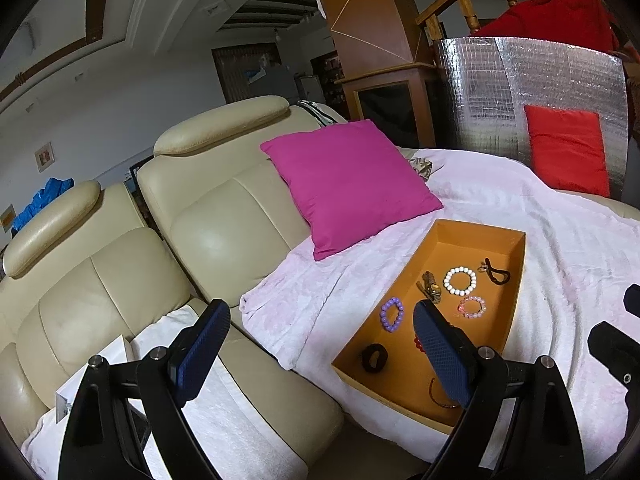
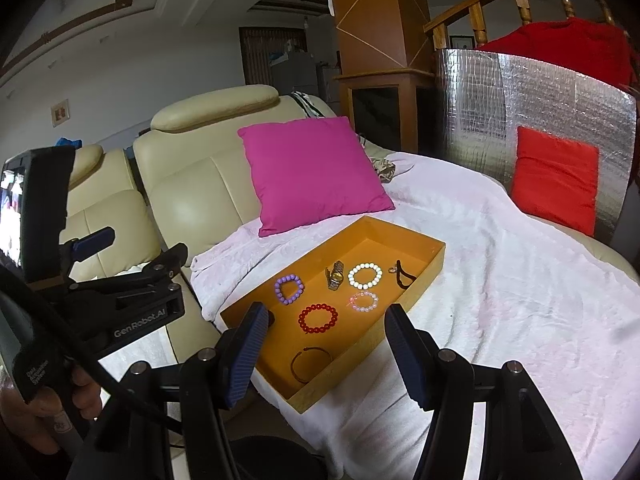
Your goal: Organize jewelry
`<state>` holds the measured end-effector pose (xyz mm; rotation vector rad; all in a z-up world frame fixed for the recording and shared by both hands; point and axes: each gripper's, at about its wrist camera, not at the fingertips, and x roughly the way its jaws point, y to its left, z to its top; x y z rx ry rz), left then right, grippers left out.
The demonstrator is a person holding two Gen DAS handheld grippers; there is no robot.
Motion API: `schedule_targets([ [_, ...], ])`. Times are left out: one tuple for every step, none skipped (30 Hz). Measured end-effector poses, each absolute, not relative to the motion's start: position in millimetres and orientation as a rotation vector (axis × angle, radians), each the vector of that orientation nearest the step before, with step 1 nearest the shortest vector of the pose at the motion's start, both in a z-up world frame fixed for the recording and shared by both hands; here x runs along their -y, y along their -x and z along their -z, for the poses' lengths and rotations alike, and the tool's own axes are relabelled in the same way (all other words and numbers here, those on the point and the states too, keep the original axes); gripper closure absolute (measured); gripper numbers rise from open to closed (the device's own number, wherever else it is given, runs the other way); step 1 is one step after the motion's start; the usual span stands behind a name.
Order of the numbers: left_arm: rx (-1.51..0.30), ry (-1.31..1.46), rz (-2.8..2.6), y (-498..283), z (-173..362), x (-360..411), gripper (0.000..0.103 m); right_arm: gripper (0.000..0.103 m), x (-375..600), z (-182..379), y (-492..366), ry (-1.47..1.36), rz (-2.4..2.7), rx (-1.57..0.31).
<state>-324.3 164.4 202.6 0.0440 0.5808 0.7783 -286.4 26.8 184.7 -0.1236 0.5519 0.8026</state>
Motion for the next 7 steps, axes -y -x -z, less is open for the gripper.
schedule_targets([
  [-0.58,-0.05,-0.779,321.4,-203.2,-162.2,0.01,0.038,-24.8,-184.4,284.5,0.117,-0.8,-0.55],
  [-0.577,-0.054,-0.775,319.6,-204.0,-159.5,0.01,0.038,-20.6,-184.2,280.9,0.104,-0.795,-0.547],
  [-0.57,-0.061,-0.758,315.7,-205.6,-154.6,0.01,0.038,-13.0,-183.4,276.1,0.082,-0.784,-0.545],
  [-0.561,-0.07,-0.726,310.5,-208.2,-147.5,0.01,0.038,-5.9,-182.6,270.5,0.064,-0.77,-0.547],
  [-0.551,-0.084,-0.682,302.1,-211.8,-136.7,0.01,0.038,2.7,-181.0,264.4,0.048,-0.752,-0.55],
  [-0.548,-0.093,-0.652,294.9,-214.3,-129.1,0.01,0.038,11.6,-179.4,257.4,0.036,-0.727,-0.552],
  [-0.544,-0.107,-0.599,282.0,-217.4,-115.4,0.01,0.037,29.2,-175.6,245.9,0.017,-0.679,-0.553],
])
